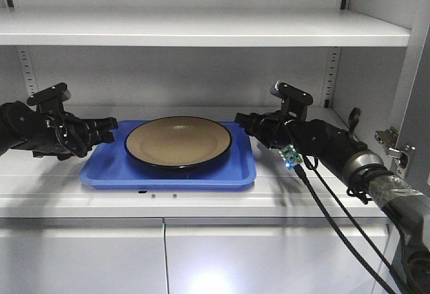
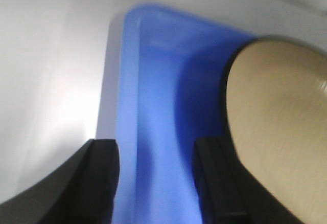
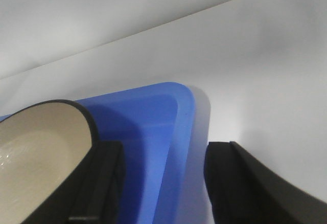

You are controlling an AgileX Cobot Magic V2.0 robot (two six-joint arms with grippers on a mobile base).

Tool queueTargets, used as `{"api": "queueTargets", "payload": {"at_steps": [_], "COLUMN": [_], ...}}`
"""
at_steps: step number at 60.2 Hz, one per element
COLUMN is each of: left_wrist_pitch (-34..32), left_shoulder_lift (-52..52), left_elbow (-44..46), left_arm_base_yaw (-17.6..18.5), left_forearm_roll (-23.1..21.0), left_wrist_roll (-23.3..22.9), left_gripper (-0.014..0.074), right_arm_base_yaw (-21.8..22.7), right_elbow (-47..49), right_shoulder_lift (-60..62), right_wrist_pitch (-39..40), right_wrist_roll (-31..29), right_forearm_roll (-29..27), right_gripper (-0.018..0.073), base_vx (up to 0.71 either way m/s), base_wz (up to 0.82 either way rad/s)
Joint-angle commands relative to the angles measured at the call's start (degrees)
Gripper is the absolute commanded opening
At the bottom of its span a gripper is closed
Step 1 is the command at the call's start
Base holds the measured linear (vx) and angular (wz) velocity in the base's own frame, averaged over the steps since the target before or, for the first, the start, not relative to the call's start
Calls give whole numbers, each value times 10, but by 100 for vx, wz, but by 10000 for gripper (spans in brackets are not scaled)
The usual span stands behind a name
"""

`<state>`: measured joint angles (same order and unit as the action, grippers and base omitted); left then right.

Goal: Place disk in tray to left cabinet
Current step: 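Push the tray deeper onto the shelf with both grippers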

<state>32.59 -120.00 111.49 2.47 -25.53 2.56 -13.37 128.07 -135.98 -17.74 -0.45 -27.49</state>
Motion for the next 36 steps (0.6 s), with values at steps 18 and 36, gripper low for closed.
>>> {"api": "queueTargets", "payload": {"at_steps": [18, 36], "left_wrist_pitch": [-31, 10], "left_shoulder_lift": [36, 64], "left_elbow": [17, 17], "left_arm_base_yaw": [-1, -11], "left_forearm_roll": [17, 38], "left_wrist_roll": [1, 1], "left_gripper": [452, 447], "right_arm_base_yaw": [2, 2], "right_elbow": [21, 21], "right_shoulder_lift": [47, 47], "right_wrist_pitch": [43, 43], "right_wrist_roll": [-7, -7], "right_forearm_roll": [-1, -1], "right_gripper": [432, 432], "base_vx": [0, 0], "base_wz": [0, 0]}}
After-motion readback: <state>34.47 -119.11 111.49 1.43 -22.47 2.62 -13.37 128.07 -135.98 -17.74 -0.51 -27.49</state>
